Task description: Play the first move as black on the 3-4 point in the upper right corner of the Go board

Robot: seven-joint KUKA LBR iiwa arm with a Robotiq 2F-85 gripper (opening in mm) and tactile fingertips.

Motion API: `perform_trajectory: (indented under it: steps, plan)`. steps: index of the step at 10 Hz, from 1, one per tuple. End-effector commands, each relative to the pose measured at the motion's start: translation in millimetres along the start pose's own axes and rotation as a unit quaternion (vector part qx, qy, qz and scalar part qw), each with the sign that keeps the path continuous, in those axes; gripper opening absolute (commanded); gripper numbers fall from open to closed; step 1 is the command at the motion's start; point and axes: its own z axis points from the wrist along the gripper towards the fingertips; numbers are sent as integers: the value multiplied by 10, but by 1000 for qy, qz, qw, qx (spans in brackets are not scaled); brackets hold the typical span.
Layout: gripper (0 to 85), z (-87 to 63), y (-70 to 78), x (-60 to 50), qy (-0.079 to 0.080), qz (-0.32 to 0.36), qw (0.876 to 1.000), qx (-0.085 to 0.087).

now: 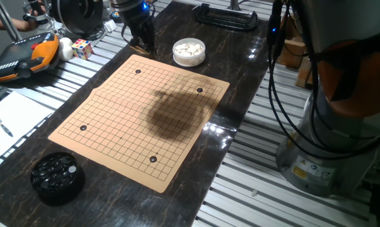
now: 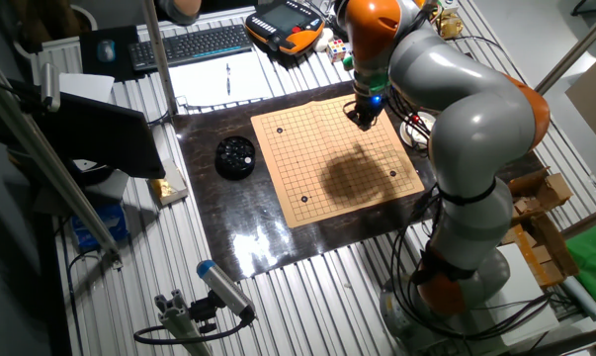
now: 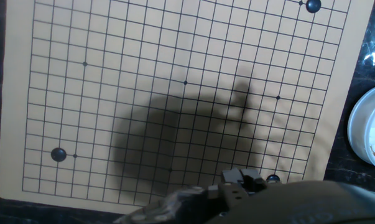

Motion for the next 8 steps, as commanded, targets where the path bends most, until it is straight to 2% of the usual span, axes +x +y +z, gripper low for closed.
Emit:
perform_trajectory:
  steps: [1,2,3,4,5,6,7,8]
  plan:
    - [30,-2,0,0,-1,-9,1000,6]
    - [20,-2,0,0,-36,-17,999,8]
    - [7,-2,0,0,-64,-26,998,-5]
    - [7,-2,0,0,-38,-29,998,-36]
    - [7,-2,0,0,-31,-43,997,-50]
    - [7,-2,0,0,-37,-65,996,-46]
    - [7,-2,0,0,-40,-85,994,-49]
    - [7,-2,0,0,-36,-102,993,-52]
